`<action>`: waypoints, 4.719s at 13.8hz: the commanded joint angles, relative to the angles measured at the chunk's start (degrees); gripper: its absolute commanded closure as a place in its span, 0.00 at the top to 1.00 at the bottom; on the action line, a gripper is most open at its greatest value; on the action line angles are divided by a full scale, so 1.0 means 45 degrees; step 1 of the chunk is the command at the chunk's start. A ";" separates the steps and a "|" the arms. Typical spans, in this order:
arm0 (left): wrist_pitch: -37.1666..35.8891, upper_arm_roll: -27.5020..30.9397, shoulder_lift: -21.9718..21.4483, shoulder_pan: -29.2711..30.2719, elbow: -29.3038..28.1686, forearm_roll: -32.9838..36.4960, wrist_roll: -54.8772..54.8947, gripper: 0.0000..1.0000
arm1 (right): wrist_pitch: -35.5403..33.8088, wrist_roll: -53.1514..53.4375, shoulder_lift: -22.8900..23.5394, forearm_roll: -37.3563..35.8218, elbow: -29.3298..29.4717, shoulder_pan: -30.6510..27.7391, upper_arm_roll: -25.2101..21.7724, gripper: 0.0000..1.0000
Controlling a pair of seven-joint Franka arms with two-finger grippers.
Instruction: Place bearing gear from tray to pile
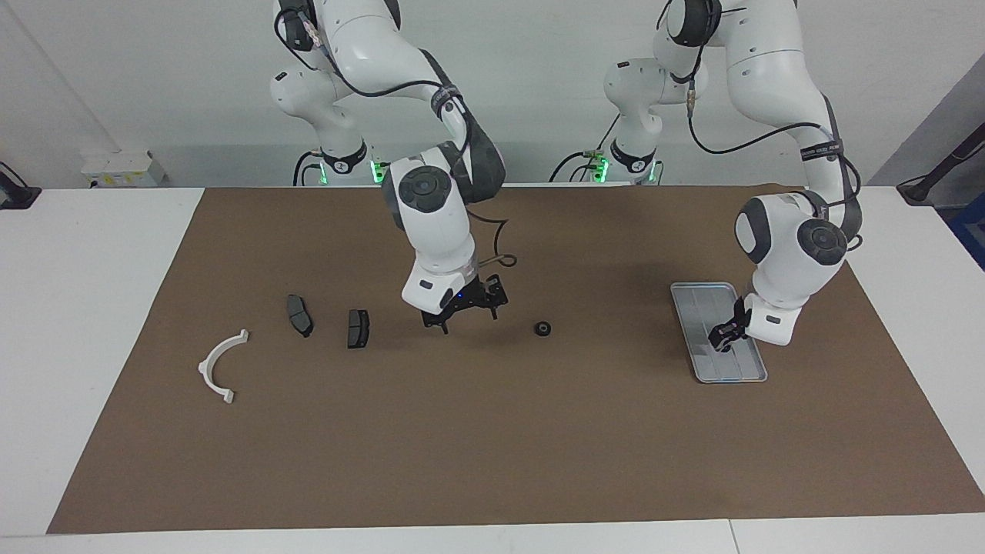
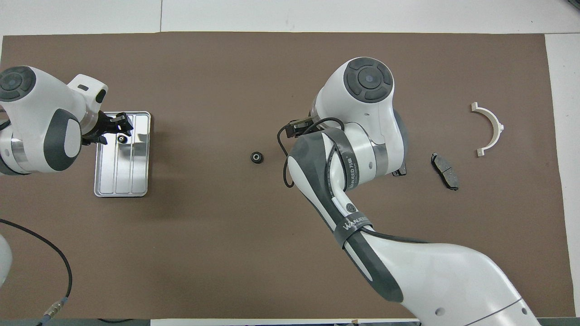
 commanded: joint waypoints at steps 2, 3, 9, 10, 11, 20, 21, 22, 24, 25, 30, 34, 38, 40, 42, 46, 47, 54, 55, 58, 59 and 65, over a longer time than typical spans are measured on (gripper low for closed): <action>0.1041 -0.0135 -0.0454 0.0192 -0.1004 0.0005 0.0625 0.65 | -0.0531 0.0804 0.1076 -0.0898 0.1230 0.0678 -0.0334 1.00; 0.1100 -0.0135 -0.0454 0.0193 -0.1083 0.0005 0.0606 0.65 | -0.1094 0.0804 0.1057 -0.1390 0.1249 0.0833 -0.0315 1.00; 0.1549 -0.0116 -0.0532 0.0193 -0.1590 0.0005 0.0644 0.60 | -0.1723 0.1562 0.1697 -0.1512 0.2160 0.1752 -0.0353 1.00; 0.1666 -0.0135 -0.0552 0.0193 -0.1650 0.0005 0.0625 0.59 | -0.2150 0.1817 0.2204 -0.1415 0.2979 0.1772 -0.0354 1.00; 0.1725 -0.0135 -0.0532 0.0193 -0.1670 0.0005 0.0625 0.57 | -0.2425 0.1993 0.2673 -0.1376 0.3800 0.1772 -0.0354 1.00; 0.1921 -0.0116 -0.0532 0.0212 -0.1670 0.0005 0.0625 0.55 | -0.1453 0.2913 0.3751 -0.0949 0.5174 0.1578 -0.0178 1.00; 0.1921 -0.0116 -0.0513 0.0193 -0.1670 0.0005 0.0625 0.55 | -0.1336 0.2952 0.3945 -0.0830 0.5465 0.1538 -0.0043 1.00; 0.1921 -0.0116 -0.0513 0.0193 -0.1689 0.0005 0.0625 0.55 | -0.1160 0.3107 0.4140 -0.0848 0.5681 0.1480 0.0133 1.00; 0.1921 -0.0116 -0.0532 0.0212 -0.1689 0.0005 0.0625 0.55 | -0.0730 0.3381 0.4356 -0.0867 0.5819 0.1421 0.0270 1.00; 0.1921 -0.0116 -0.0532 0.0193 -0.1709 0.0005 0.0625 0.55 | -0.0710 0.3382 0.4396 -0.0906 0.5839 0.1421 0.0290 1.00; 0.2019 -0.0116 -0.0532 0.0212 -0.1690 0.0005 0.0645 0.55 | -0.0573 0.3499 0.4689 -0.0830 0.5878 0.1247 0.0388 1.00; 0.2097 -0.0116 -0.0513 0.0349 -0.1709 0.0005 0.0645 0.55 | -0.1332 0.3518 0.4514 -0.0246 0.5722 0.1186 0.0584 1.00; 0.2156 -0.0116 -0.0532 0.0329 -0.1885 0.0005 0.0645 0.55 | -0.1744 0.3596 0.4105 0.0304 0.5041 0.1225 0.0622 1.00; 0.2156 -0.0116 -0.0532 0.0329 -0.1884 0.0005 0.0644 0.55 | -0.1667 0.3597 0.3831 0.0441 0.4455 0.1284 0.0603 1.00; 0.2156 -0.0135 -0.0532 0.0329 -0.1884 0.0005 0.0625 0.55 | -0.1143 0.3461 0.3519 0.0441 0.3617 0.1303 0.0622 1.00; 0.2136 -0.0135 -0.0552 0.0291 -0.1904 0.0005 0.0586 0.55 | -0.0143 0.3459 0.3244 0.0461 0.2597 0.1362 0.0837 1.00; 0.2136 -0.0135 -0.0552 0.0290 -0.1904 -0.0015 0.0567 0.55 | -0.0124 0.3518 0.3263 0.0461 0.2616 0.1362 0.0857 1.00; 0.2136 -0.0135 -0.0552 0.0290 -0.1904 -0.0015 0.0567 0.55 | 0.0267 0.3831 0.3322 0.0578 0.2636 0.1382 0.1111 0.97; 0.2136 -0.0135 -0.0552 0.0271 -0.1904 -0.0015 0.0547 0.55 | 0.0383 0.3831 0.3322 0.0578 0.2578 0.1382 0.1111 0.97; 0.2136 -0.0135 -0.0552 0.0271 -0.1924 -0.0015 0.0547 0.55 | 0.0501 0.3753 0.3283 0.0558 0.2267 0.1401 0.1092 0.97; 0.2136 -0.0135 -0.0552 0.0271 -0.1924 -0.0015 0.0547 0.55 | 0.0579 0.3714 0.3264 0.0558 0.2110 0.1382 0.1091 0.96; 0.2136 -0.0135 -0.0552 0.0251 -0.1943 -0.0015 0.0527 0.55 | 0.0951 0.3733 0.3263 0.0558 0.1933 0.1382 0.1091 0.75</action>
